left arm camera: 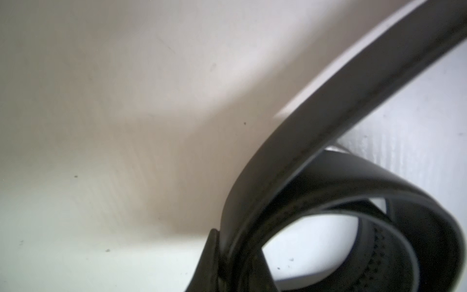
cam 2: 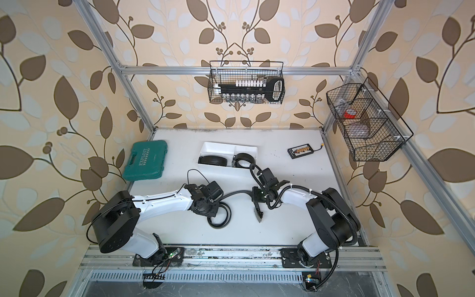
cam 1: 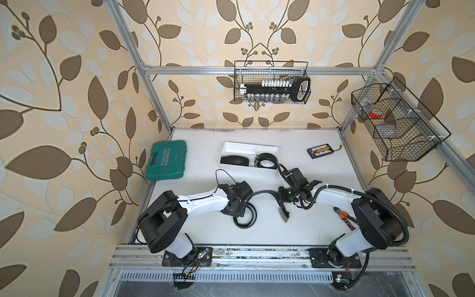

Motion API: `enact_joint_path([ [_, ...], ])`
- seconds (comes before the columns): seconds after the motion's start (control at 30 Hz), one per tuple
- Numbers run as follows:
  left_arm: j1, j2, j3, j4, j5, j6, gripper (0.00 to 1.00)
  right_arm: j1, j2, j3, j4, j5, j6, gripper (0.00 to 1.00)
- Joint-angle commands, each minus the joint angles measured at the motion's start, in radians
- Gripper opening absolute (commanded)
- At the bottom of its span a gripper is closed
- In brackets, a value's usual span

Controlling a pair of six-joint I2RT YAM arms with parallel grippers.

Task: Place the belts into the storage roll
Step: Roll the belt at the center of the board.

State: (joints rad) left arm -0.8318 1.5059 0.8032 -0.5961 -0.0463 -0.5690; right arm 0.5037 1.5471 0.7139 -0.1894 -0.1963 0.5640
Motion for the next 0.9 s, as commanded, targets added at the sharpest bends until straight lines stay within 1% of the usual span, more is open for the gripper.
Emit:
enact_joint_path([
  [0.0,-0.011,-0.011,-0.029,-0.079,0.069,-0.025,0.10,-0.029,-0.013,-0.032,-0.020,0.082,0.041,0.00],
  [0.27,-0.029,-0.009,-0.037,-0.093,0.071,-0.048,0.10,-0.070,-0.007,-0.042,-0.011,0.069,0.024,0.00],
  [0.73,-0.047,-0.024,-0.044,-0.114,0.071,-0.063,0.24,-0.117,0.006,-0.064,0.014,0.050,0.006,0.00],
  [0.87,-0.047,-0.024,-0.043,-0.116,0.069,-0.061,0.25,-0.128,0.011,-0.065,0.018,0.044,0.001,0.00],
])
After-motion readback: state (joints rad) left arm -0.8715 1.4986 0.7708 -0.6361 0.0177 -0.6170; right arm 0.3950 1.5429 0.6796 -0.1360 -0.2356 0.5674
